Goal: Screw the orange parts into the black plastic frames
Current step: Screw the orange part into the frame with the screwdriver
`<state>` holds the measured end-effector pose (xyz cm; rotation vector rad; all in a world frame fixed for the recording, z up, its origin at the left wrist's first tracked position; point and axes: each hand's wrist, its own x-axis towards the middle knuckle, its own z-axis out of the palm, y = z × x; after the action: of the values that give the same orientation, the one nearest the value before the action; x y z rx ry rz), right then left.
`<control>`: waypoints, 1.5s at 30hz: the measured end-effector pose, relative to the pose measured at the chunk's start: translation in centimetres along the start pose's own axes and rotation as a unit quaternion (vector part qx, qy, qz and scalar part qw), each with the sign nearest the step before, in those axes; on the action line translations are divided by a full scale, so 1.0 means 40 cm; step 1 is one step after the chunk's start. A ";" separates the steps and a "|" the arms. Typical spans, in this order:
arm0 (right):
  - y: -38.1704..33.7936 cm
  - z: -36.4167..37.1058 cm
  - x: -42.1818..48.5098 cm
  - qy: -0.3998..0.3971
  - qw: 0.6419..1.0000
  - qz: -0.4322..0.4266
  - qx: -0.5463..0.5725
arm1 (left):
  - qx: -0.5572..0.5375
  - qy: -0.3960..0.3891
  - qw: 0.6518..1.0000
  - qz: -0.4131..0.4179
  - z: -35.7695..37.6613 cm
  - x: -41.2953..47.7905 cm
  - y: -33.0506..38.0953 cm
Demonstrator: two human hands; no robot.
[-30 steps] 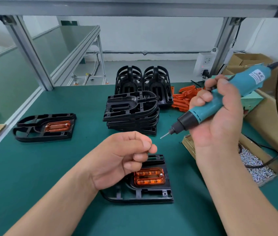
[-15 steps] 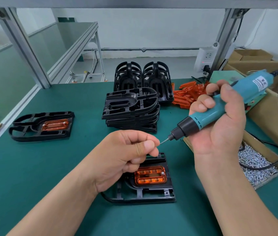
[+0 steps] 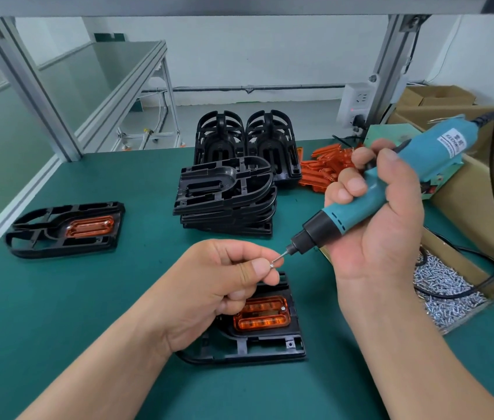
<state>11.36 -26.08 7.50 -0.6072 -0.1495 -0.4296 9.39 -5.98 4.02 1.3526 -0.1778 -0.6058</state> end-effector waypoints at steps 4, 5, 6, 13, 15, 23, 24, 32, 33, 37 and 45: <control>0.001 0.000 0.000 -0.008 1.000 0.005 -0.001 | 0.001 0.003 1.000 -0.001 -0.004 -0.001 0.000; 0.001 0.001 0.000 -0.010 1.000 0.007 0.000 | 0.002 0.002 1.000 0.000 -0.004 -0.001 0.000; 0.001 0.001 -0.001 -0.013 1.000 0.007 -0.001 | 0.005 0.002 1.000 0.000 -0.004 -0.001 0.000; 0.000 0.007 -0.008 -0.048 0.998 -0.005 -0.027 | 0.044 0.032 0.998 0.012 -0.003 0.000 -0.004; 0.000 0.008 -0.010 -0.056 0.998 -0.010 -0.033 | 0.050 0.040 0.998 0.018 -0.003 0.000 -0.005; -0.001 0.004 -0.007 -0.047 0.999 -0.007 -0.021 | 0.043 0.040 0.998 0.030 -0.003 0.001 -0.006; 0.000 0.003 -0.006 -0.046 0.999 -0.005 -0.018 | 0.038 0.037 0.998 0.031 -0.004 0.001 -0.006; 0.003 0.001 -0.009 -0.044 0.999 -0.007 -0.027 | 0.057 0.046 0.997 0.036 0.000 -0.002 -0.006; 0.004 0.002 -0.009 -0.043 0.999 -0.008 -0.027 | 0.058 0.050 0.996 0.038 0.001 -0.001 -0.006; 0.003 0.003 -0.010 -0.043 0.999 -0.011 -0.026 | 0.065 0.057 0.995 0.044 0.003 -0.001 -0.006; 0.004 0.001 -0.010 -0.039 0.999 -0.009 -0.023 | 0.064 0.054 0.996 0.041 0.001 0.001 -0.006</control>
<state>11.07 -25.80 7.34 -0.6680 -0.2204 -0.4274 9.33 -6.03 3.81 1.4908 -0.1869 -0.4572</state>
